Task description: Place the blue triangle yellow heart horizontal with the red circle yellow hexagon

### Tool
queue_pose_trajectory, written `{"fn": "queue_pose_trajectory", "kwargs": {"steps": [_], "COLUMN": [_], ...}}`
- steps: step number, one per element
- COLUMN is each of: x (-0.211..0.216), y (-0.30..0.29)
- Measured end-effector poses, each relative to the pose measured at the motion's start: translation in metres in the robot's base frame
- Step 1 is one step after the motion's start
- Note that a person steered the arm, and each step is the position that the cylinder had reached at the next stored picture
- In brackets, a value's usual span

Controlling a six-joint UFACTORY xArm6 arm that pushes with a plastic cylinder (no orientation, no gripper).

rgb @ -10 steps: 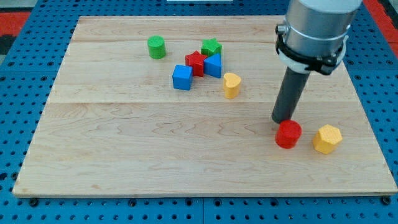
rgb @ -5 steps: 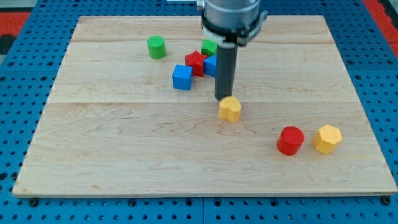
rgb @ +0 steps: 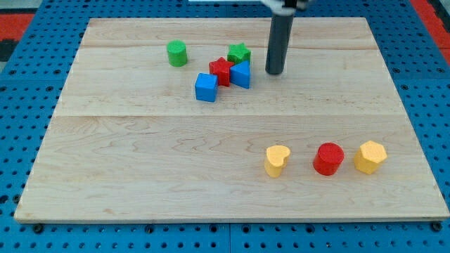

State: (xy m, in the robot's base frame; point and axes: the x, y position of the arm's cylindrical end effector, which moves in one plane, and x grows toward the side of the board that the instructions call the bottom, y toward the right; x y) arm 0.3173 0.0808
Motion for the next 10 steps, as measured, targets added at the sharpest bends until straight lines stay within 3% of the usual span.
{"fn": "queue_pose_trajectory", "kwargs": {"steps": [1,2,3,4,5,6,8,10], "x": [0.012,0.07,0.125,0.076,0.07,0.108,0.119,0.174], "y": [-0.062,-0.103,-0.108,-0.111,-0.085,-0.074,-0.039,-0.08]}}
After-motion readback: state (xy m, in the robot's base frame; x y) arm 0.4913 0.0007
